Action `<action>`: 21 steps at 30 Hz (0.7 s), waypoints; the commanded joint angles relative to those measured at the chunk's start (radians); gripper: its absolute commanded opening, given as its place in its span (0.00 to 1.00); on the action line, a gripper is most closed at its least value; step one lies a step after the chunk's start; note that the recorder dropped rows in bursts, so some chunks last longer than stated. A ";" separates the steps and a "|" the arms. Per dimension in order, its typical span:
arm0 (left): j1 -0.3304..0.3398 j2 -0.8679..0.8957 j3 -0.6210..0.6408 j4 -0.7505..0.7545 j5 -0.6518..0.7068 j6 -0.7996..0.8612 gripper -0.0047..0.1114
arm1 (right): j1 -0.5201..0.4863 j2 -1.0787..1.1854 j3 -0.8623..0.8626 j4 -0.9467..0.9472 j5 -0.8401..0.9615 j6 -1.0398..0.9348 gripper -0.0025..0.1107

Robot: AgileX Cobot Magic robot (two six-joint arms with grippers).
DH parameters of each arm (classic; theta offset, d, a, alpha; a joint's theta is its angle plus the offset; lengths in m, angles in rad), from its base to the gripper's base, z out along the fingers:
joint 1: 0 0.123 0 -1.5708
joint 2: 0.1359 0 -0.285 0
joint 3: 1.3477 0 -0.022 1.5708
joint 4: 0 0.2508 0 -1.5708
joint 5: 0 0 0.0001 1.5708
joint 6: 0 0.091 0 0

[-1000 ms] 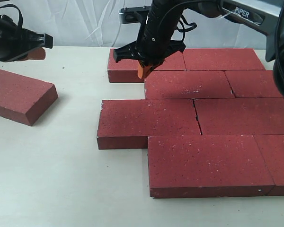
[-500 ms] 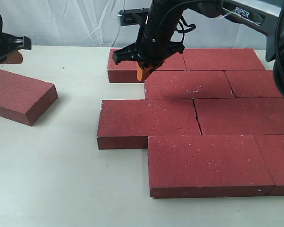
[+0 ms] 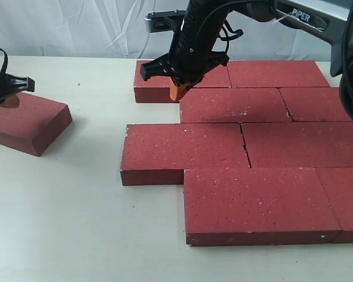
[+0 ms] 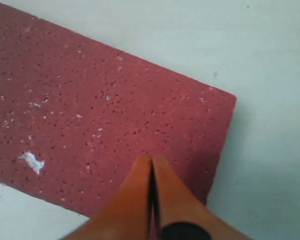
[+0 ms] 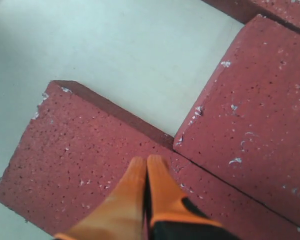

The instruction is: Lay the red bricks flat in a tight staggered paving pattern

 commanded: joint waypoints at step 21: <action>-0.004 0.180 -0.005 -0.287 -0.019 0.003 0.04 | -0.003 -0.007 -0.002 -0.002 -0.005 -0.014 0.02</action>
